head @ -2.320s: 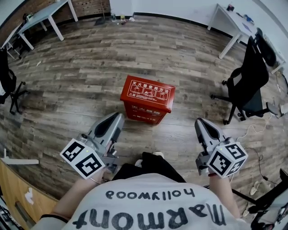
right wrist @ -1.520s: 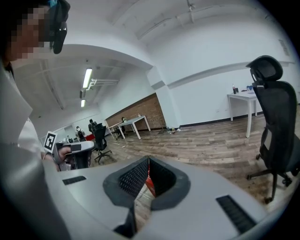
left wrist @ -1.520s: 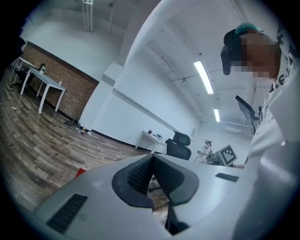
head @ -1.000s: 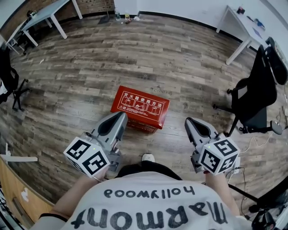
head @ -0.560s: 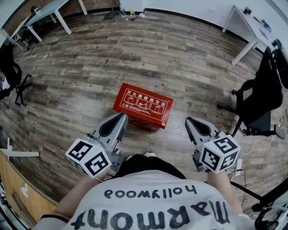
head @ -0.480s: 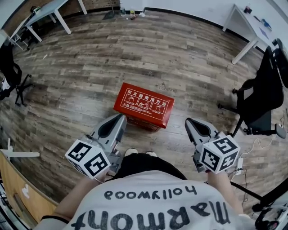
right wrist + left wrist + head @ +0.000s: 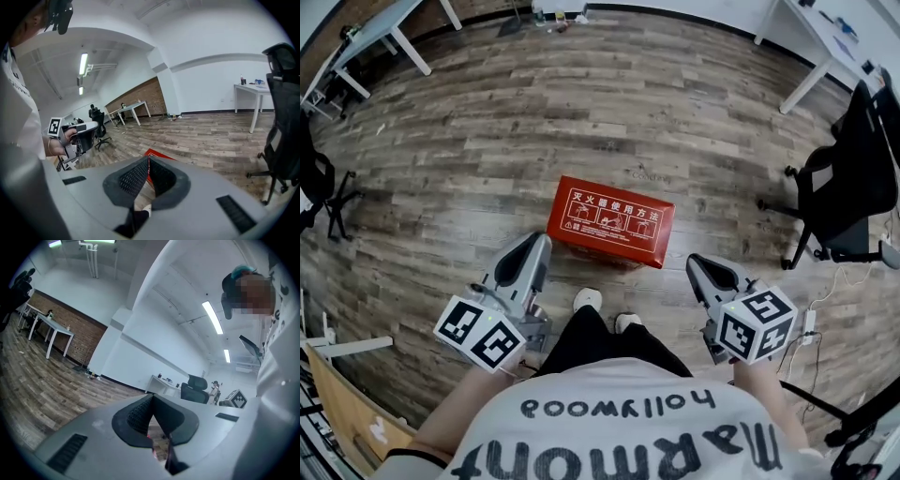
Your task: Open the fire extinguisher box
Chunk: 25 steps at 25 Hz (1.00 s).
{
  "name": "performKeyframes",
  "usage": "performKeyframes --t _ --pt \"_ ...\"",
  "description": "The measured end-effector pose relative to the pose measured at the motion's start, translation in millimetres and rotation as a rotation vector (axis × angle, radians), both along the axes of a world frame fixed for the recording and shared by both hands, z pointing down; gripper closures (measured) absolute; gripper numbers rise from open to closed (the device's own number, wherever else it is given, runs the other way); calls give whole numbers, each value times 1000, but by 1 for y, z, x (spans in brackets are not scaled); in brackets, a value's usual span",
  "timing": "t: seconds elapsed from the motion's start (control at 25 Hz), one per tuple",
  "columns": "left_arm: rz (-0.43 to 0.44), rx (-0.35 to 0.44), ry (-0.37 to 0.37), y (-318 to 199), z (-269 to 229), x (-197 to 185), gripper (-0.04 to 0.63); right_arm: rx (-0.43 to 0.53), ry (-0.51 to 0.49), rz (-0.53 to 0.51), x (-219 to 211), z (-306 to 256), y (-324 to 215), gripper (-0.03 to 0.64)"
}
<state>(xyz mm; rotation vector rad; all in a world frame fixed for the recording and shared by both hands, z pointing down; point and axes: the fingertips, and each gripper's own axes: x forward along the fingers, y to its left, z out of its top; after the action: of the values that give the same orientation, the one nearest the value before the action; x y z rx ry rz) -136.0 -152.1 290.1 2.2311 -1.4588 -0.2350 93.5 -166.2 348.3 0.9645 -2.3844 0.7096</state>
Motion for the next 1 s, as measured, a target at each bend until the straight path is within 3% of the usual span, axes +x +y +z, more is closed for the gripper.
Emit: performKeyframes --t 0.24,0.32,0.44,0.56,0.76,1.0 --pt "37 -27 -55 -33 19 -37 591 -41 10 84 -23 18 -12 606" --pt "71 -26 -90 -39 26 -46 591 10 -8 129 -30 14 -17 606" --pt "171 -44 -85 -44 42 -53 591 94 -115 185 -44 6 -25 606" --pt "283 -80 -73 -49 66 -55 591 82 -175 234 -50 24 -28 606" --pt "345 -181 -48 -56 117 -58 591 1 -156 300 -33 70 -28 599" --pt "340 -269 -16 -72 166 -62 589 -218 -144 334 -8 135 -28 500"
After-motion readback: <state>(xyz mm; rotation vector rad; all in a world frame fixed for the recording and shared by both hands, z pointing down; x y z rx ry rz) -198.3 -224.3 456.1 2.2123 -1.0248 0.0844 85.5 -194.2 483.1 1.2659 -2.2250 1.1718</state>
